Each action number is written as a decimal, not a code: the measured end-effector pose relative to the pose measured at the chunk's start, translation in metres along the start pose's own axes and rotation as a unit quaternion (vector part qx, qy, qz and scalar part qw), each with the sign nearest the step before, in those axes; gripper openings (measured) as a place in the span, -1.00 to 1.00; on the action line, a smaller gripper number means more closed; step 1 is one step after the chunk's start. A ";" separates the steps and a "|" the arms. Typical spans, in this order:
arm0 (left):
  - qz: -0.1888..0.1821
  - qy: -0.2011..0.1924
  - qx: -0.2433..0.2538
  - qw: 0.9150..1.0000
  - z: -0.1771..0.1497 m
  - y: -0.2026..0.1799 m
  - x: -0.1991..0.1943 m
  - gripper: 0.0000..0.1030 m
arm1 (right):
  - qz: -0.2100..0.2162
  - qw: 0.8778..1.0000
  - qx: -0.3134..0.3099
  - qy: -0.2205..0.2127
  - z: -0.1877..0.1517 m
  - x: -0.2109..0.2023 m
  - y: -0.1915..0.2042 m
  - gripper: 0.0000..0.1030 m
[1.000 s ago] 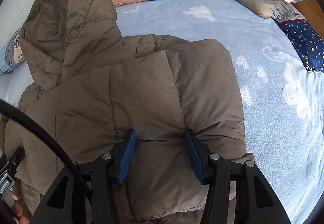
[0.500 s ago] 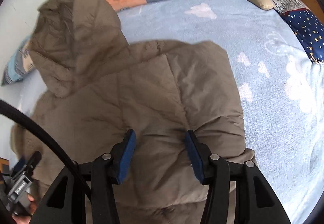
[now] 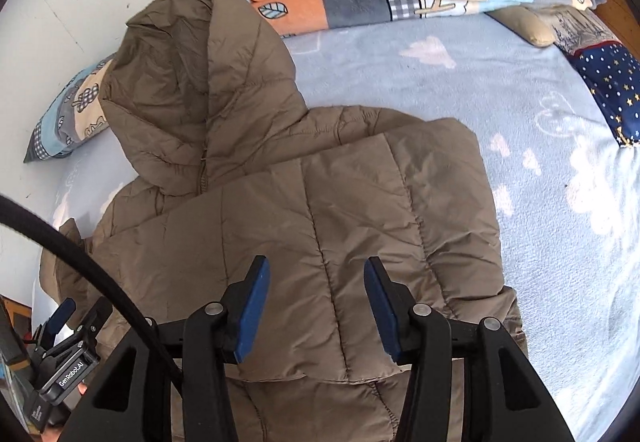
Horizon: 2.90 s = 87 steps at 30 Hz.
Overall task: Fold large clothes
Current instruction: 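Open the right gripper to release the sleeve and withdraw, then move the left gripper to the other sleeve cuff and grasp it, then lift the gripped sleeve up with the left gripper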
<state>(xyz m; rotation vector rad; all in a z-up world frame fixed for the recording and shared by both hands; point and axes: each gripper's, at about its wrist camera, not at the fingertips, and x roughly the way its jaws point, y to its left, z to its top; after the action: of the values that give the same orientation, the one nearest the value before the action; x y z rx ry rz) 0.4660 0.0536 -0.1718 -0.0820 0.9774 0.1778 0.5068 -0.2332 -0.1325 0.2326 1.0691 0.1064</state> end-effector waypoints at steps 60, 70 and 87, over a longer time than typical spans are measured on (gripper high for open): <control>-0.143 -0.089 -0.551 0.818 -0.070 0.517 0.028 0.03 | 0.068 0.982 -0.175 0.014 -0.084 -0.017 0.123 0.01; -0.171 -0.141 -0.592 0.775 -0.069 0.534 0.064 -0.11 | 0.061 0.983 -0.172 0.027 -0.081 -0.001 0.122 0.01; -0.148 -0.196 -0.482 0.841 0.000 0.481 -0.015 -0.67 | 0.051 0.986 -0.148 -0.054 -0.055 0.024 0.125 0.01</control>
<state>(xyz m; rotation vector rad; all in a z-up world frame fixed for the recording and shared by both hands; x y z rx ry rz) 0.3686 0.5241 -0.1544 -1.0823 0.3733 0.3719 0.4733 -0.0993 -0.1485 0.0228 0.9207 0.3385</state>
